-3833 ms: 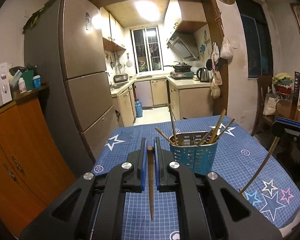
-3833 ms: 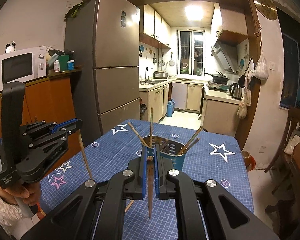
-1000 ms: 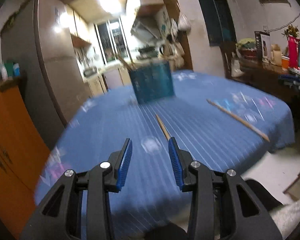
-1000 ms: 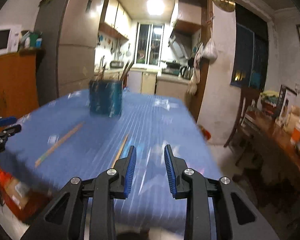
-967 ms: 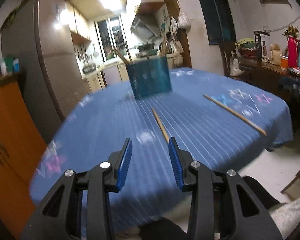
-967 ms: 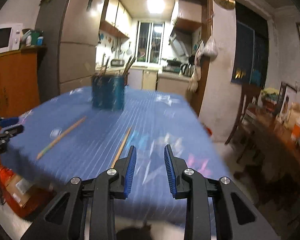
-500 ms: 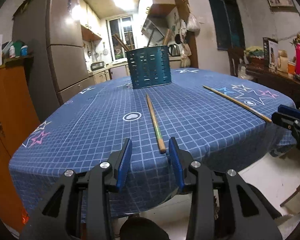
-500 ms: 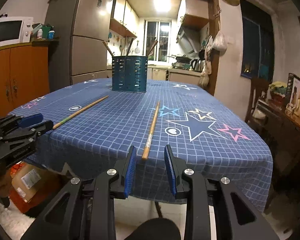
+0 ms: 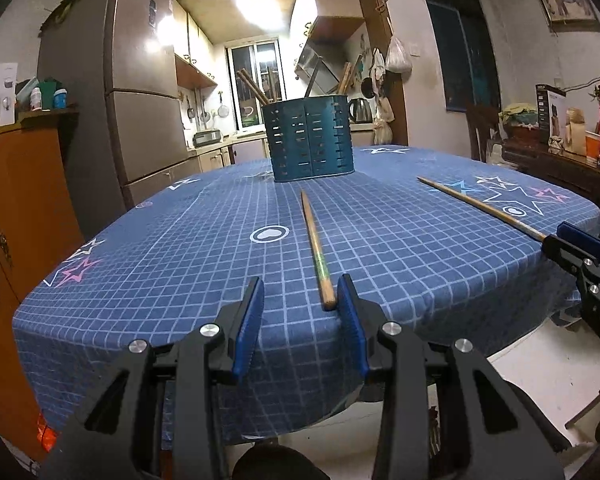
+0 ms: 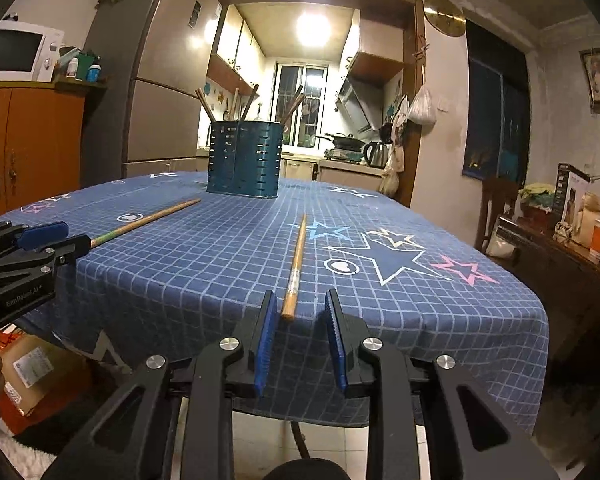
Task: Organize utensils
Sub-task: 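Close the left tool on a chopstick while the right tool grasps the other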
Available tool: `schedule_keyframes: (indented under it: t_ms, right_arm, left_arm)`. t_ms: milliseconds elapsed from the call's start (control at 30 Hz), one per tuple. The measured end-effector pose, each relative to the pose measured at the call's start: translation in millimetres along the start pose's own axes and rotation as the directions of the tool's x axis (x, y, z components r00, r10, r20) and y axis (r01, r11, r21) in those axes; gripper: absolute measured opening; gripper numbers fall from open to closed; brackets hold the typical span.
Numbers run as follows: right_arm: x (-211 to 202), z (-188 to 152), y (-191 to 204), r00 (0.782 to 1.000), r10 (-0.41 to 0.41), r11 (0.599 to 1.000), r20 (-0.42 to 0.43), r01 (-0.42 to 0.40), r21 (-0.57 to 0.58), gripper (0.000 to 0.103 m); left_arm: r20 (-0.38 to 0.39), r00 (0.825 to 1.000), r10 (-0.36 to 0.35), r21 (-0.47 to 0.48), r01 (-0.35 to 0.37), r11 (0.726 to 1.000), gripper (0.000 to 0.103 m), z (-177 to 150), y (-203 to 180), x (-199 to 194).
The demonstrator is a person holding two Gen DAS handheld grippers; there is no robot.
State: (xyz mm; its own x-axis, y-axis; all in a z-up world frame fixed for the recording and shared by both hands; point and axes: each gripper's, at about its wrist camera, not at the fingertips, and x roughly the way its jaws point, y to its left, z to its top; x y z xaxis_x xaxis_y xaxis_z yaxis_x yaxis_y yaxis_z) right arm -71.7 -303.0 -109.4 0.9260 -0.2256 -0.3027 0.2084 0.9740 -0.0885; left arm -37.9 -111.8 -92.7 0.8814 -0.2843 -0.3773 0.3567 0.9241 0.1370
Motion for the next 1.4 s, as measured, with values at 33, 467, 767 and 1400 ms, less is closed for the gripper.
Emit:
schedule_keyframes:
  t_ms: [33,467,767,1400]
  right_arm:
    - [0,0,0,1.0,0.0,1.0,0.0,0.0,0.003,0.026]
    - [1,0,5,1.0,0.013,1.0,-0.003,-0.013,-0.001,0.013]
    - [1,2,1,0.999,0.036,0.999,-0.024,-0.035,0.039,0.009]
    - [-10,26,-13,0.998,0.05,0.995,-0.036,-0.047,0.085,0.008]
  left_arm:
    - [0.002,1.0,-0.002,0.002,0.002,1.0,0.036,0,-1,0]
    - [0.013,1.0,-0.015,0.022,0.015,1.0,0.021,0,-10,2]
    - [0.017,0.998,-0.063,-0.003,0.063,0.998,0.012,-1,-6,3]
    - [0.004,0.998,-0.067,-0.112,0.067,0.991,0.005,16,23,-3]
